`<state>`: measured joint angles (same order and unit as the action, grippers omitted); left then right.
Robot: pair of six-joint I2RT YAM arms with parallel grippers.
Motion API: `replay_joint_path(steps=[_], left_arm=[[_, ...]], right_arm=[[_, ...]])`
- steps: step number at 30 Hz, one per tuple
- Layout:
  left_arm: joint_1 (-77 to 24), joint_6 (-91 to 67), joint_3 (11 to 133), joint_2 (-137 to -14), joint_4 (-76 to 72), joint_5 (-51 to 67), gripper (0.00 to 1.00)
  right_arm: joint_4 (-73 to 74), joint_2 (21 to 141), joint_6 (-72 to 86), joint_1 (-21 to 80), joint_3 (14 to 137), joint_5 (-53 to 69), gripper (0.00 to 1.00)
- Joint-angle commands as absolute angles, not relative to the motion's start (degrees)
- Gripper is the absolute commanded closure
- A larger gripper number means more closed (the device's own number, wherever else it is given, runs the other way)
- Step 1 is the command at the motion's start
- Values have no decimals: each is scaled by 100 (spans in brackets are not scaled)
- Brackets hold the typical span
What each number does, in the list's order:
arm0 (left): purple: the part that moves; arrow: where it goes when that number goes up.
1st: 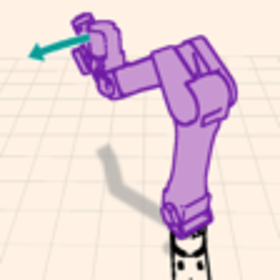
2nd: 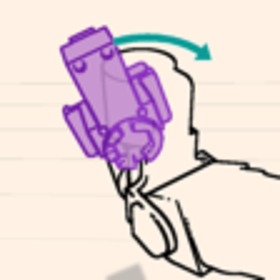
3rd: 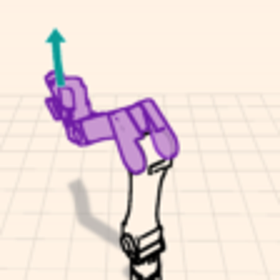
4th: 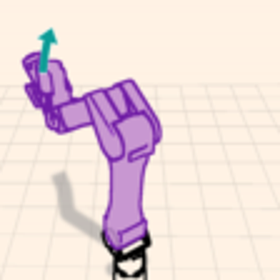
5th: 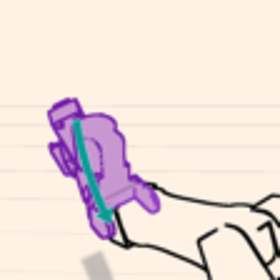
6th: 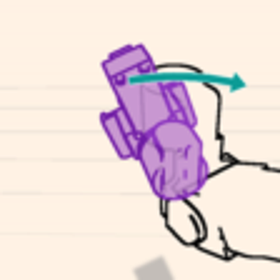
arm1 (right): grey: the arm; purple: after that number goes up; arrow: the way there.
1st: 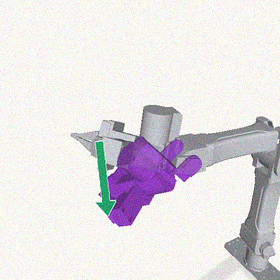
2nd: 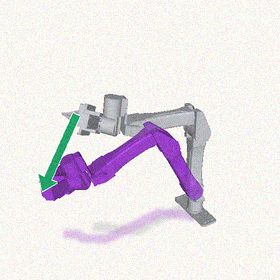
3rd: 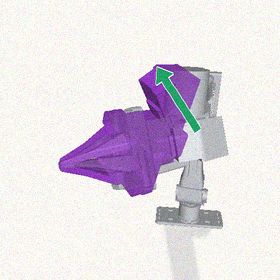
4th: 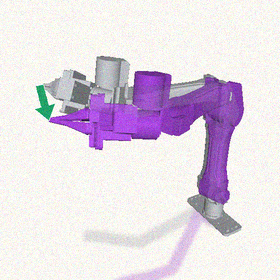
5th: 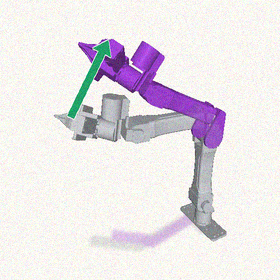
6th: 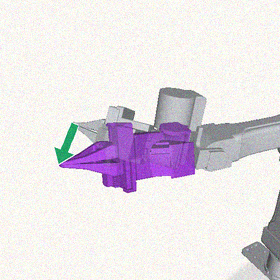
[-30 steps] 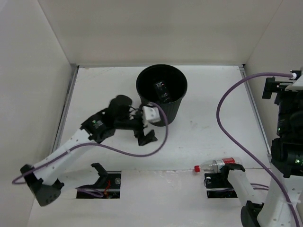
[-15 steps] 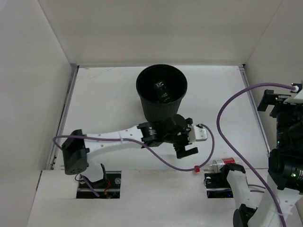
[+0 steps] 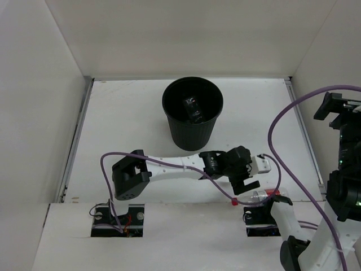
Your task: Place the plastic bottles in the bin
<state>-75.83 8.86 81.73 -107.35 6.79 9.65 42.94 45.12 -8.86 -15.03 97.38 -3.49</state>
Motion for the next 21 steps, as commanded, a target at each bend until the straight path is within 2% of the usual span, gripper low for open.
replay_joint_path(steps=[1, 11, 21], left_arm=[[-7589, 519, 8622, -10801, 650, 1204, 0], [-7817, 184, 9000, -11364, 1212, 2003, 0], [-7993, 237, 9044, -11909, 1090, 1960, 0]], right_arm=[[4034, 4465, -598, -1534, 10151, -422, 0], [4017, 4878, -457, -1534, 10881, -404, 0], [3999, 4957, -150, -1578, 11197, -88, 0]])
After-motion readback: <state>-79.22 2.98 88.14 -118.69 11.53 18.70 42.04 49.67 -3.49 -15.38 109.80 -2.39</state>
